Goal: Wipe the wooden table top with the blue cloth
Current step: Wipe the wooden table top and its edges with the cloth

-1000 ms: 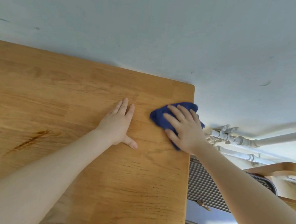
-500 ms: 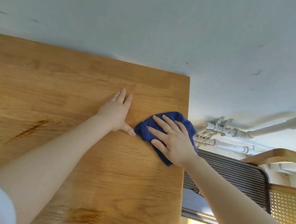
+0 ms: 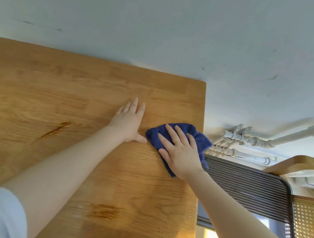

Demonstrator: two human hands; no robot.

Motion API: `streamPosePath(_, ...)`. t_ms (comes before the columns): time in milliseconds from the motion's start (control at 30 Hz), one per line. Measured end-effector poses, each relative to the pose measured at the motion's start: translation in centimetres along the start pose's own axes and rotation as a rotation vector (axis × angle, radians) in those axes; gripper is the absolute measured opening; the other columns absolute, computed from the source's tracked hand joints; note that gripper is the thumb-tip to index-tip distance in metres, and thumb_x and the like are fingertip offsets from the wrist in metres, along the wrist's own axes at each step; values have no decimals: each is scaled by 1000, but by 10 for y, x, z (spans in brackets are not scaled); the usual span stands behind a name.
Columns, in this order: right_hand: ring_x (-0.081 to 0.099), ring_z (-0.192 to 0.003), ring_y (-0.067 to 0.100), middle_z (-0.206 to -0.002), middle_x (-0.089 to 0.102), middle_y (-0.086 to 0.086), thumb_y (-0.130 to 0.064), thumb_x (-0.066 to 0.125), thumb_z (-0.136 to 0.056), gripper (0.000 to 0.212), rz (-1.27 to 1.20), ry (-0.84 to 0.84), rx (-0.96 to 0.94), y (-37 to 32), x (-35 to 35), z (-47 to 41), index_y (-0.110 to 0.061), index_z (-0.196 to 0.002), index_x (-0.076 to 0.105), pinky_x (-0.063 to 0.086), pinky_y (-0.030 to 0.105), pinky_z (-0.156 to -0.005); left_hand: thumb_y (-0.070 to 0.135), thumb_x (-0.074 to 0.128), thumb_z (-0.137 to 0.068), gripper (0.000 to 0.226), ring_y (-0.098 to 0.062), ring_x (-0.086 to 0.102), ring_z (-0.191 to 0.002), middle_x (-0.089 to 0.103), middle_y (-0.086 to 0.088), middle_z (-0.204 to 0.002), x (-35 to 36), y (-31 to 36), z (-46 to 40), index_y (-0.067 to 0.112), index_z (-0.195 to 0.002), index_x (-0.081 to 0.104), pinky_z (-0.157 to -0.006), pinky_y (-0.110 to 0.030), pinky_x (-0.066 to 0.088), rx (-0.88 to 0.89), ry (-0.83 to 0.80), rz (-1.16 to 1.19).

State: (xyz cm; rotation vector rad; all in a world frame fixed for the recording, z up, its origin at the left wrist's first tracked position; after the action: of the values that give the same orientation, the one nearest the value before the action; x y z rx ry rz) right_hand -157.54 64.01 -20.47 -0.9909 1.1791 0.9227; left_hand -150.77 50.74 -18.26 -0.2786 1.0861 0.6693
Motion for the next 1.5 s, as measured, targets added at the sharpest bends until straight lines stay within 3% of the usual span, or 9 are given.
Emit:
streamPosePath(267,5,-143,24,-157,11,-1,-45,20,-98,45,-78,-8,276,26,-5,-61,-37,-142,27,6,47,-112,68,62,-69,125,-26,-12,-145,-26,-13,-153,12,-53,38,12,-147,-18,-117,-38,2,-102,-85,-34)
streamPosePath(500,43,-129,30,-142,46,3,-44,26,-92,43,-44,11,-42,-35,5,-5,-35,-127,52,35,52,-100,71,68,-59,139,-29,-16,-143,-27,-17,-152,16,-65,35,6,-145,-20,-117,-39,-1,-155,-37,-88)
streamPosePath(600,33,-136,28,-147,37,0,-48,19,-92,50,-73,-3,-85,-29,1,-34,-35,-130,49,25,52,-105,76,65,-54,144,-31,-15,-144,-23,-20,-152,14,-71,33,3,-145,-18,-117,-39,-3,-191,-13,-115)
streamPosePath(800,7,-143,23,-156,15,-3,-47,23,-98,42,-118,35,231,-11,-3,-85,-40,-138,34,7,46,-112,84,57,-52,145,-29,-16,-144,-22,-20,-153,26,-83,37,0,-145,-16,-116,-38,-6,-241,-24,-98)
streamPosePath(967,38,-133,29,-145,41,2,-48,25,-93,45,-44,77,-76,-59,4,-25,-36,-128,50,31,52,-101,87,54,-50,145,-27,-10,-145,-17,-18,-155,29,-87,40,1,-147,-12,-118,-37,-5,-230,-29,-44)
streamPosePath(1067,41,-131,29,-143,44,0,-49,26,-91,47,-49,19,-183,-57,4,-42,-34,-126,53,33,52,-99,87,54,-50,144,-26,-9,-145,-15,-18,-155,28,-89,38,2,-147,-10,-117,-37,-6,-212,-6,-32)
streamPosePath(1267,10,-143,22,-155,18,-4,-49,22,-97,43,-27,23,137,-21,-4,-120,-41,-138,34,9,47,-112,88,53,-50,144,-25,-9,-145,-15,-16,-156,30,-92,37,3,-147,-11,-117,-37,-8,-226,17,-45)
streamPosePath(1333,14,-142,24,-154,22,-1,-48,24,-97,44,-35,34,135,-29,-6,-112,-38,-138,36,11,48,-111,87,54,-50,144,-25,-8,-145,-14,-15,-156,29,-91,38,3,-147,-10,-117,-37,-8,-226,16,-19)
streamPosePath(1500,45,-126,31,-138,49,4,-48,31,-90,43,-16,64,-165,-89,2,-47,-34,-124,55,37,52,-95,84,58,-52,141,-26,-7,-145,-11,-16,-157,23,-89,41,4,-148,-8,-115,-37,-9,-205,39,19)
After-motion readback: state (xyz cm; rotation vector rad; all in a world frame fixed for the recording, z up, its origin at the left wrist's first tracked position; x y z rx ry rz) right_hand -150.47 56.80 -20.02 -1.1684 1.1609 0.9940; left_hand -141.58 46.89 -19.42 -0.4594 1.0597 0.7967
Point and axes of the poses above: each hand's wrist, its own z-axis away from the middle knuckle, its own x-axis out of the palm, y = z × x, the point moved 9 cm from there along -z, towards the middle knuckle
